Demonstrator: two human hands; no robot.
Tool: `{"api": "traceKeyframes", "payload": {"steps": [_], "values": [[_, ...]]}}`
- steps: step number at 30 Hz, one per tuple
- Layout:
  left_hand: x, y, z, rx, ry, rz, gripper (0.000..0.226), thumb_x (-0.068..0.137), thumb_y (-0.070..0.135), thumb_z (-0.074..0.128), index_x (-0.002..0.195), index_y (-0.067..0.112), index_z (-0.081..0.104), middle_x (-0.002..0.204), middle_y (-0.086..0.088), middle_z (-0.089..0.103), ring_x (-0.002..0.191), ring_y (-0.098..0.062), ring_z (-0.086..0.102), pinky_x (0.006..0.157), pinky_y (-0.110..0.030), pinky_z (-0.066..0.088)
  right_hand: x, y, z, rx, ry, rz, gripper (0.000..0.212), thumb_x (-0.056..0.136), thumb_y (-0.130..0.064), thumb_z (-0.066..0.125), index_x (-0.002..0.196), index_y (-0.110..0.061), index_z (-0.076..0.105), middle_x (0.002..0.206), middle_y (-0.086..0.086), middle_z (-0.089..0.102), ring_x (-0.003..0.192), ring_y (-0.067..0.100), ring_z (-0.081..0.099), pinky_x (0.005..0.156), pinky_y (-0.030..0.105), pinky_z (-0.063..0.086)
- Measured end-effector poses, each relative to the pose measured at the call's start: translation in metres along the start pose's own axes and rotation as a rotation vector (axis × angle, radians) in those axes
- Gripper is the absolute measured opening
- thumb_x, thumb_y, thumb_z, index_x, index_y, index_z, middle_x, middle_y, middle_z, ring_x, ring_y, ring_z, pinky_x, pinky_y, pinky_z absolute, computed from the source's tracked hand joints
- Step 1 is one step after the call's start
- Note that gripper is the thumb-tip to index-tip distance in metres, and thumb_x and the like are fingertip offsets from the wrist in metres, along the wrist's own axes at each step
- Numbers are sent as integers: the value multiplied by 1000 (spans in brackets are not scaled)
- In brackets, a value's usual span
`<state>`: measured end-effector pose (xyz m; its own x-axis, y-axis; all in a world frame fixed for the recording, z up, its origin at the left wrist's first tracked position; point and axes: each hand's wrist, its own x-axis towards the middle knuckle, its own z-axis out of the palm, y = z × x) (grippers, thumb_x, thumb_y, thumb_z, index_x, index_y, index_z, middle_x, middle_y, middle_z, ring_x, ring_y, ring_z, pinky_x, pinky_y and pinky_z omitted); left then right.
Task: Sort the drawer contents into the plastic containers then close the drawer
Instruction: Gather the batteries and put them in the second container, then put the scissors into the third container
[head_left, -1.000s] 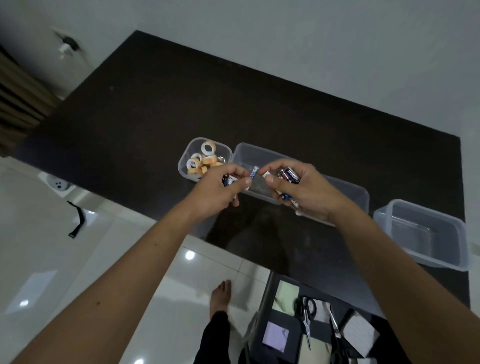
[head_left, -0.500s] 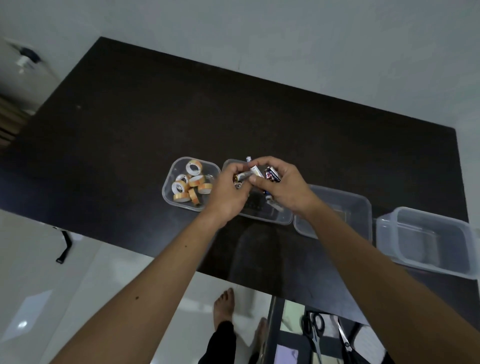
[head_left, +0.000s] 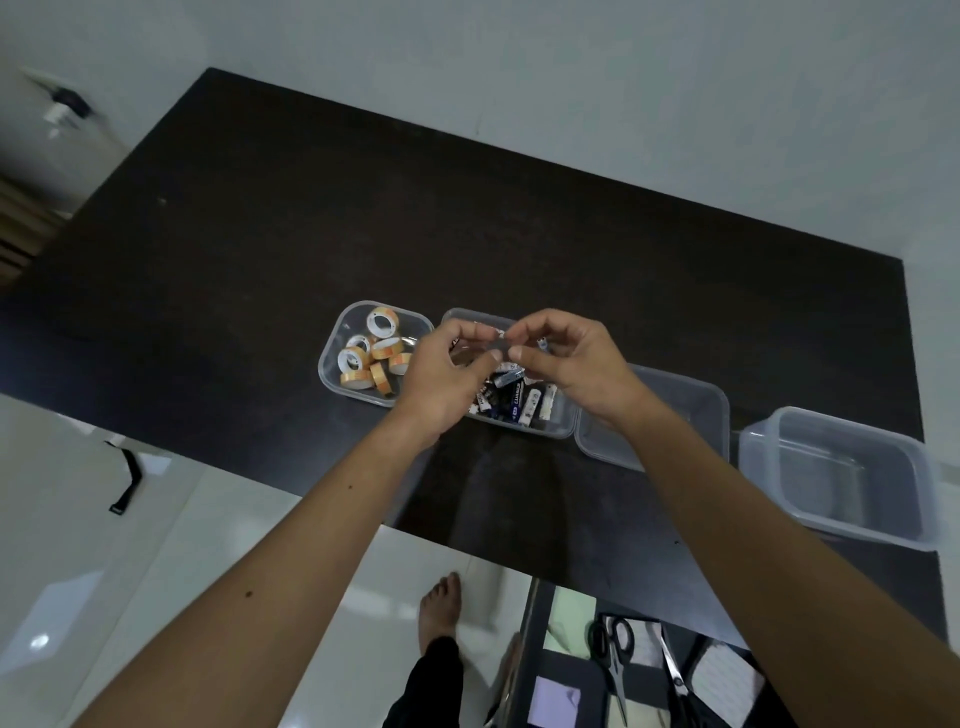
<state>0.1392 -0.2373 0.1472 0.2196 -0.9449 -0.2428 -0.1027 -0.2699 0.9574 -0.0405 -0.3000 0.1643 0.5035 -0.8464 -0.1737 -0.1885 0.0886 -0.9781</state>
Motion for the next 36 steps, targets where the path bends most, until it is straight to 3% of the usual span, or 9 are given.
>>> {"api": "traceKeyframes", "payload": {"steps": [6, 13, 16, 19, 21, 24, 27, 32, 36], "values": [[-12, 4, 2, 82, 33, 72, 14, 97, 14, 71, 106, 25, 71, 107, 9, 75, 104, -2, 69, 87, -16, 52, -15, -3, -4, 17, 13, -1, 14, 90, -2, 76, 97, -14, 76, 88, -6, 74, 81, 5, 68, 76, 20, 54], [-22, 7, 2, 75, 50, 89, 14, 97, 14, 73, 104, 26, 72, 109, 7, 76, 109, -7, 71, 102, -34, 56, -25, -5, -7, 16, 24, -19, 13, 90, -5, 78, 97, -17, 77, 91, -6, 75, 87, 10, 69, 82, 28, 56], [-28, 9, 1, 36, 59, 105, 15, 97, 13, 72, 103, 26, 71, 109, 4, 77, 107, -11, 72, 100, -40, 58, -31, -7, -9, 8, 32, -26, 13, 89, -5, 79, 99, -14, 77, 94, 0, 75, 89, 14, 70, 87, 32, 57], [-40, 15, 3, -6, 66, 129, 15, 97, 11, 71, 104, 25, 72, 110, -1, 77, 108, -18, 73, 97, -47, 60, -44, -11, -14, 15, 37, -43, 15, 88, -4, 79, 100, -12, 76, 99, 9, 76, 93, 21, 71, 95, 46, 60], [-54, 21, 6, -57, 90, 136, 16, 97, 9, 70, 104, 23, 71, 112, -6, 77, 108, -25, 74, 95, -47, 61, -59, -14, -17, 21, 44, -57, 16, 88, -2, 79, 99, -12, 76, 100, 12, 75, 93, 23, 70, 97, 52, 57], [-85, 32, 16, -139, 89, 126, 15, 100, 6, 66, 109, 17, 70, 116, -10, 74, 108, -25, 73, 87, -37, 63, -97, -18, -27, 30, 46, -58, 17, 88, -4, 79, 100, -16, 76, 101, 10, 76, 94, 23, 70, 96, 51, 57], [-116, 32, 34, -195, 18, 89, 16, 101, 4, 64, 113, 13, 69, 117, -11, 73, 106, -22, 74, 87, -30, 62, -146, -10, -45, 33, 55, -49, 18, 89, -5, 79, 101, -17, 76, 107, 9, 76, 101, 28, 72, 98, 46, 58], [-169, -5, 83, -174, -174, 50, 17, 98, -5, 65, 109, 7, 69, 105, -9, 75, 91, -20, 74, 87, -36, 63, -231, 35, -67, 33, 112, 36, 20, 87, -2, 79, 104, -9, 73, 109, 15, 75, 106, 35, 73, 99, 41, 58], [-207, -55, 111, -89, -378, -43, 19, 95, -3, 70, 107, 12, 72, 104, -5, 78, 94, -23, 75, 92, -35, 61, -298, 82, -66, 50, 182, 197, 19, 86, -2, 80, 103, -5, 73, 106, 18, 76, 96, 25, 73, 92, 35, 58]]}}
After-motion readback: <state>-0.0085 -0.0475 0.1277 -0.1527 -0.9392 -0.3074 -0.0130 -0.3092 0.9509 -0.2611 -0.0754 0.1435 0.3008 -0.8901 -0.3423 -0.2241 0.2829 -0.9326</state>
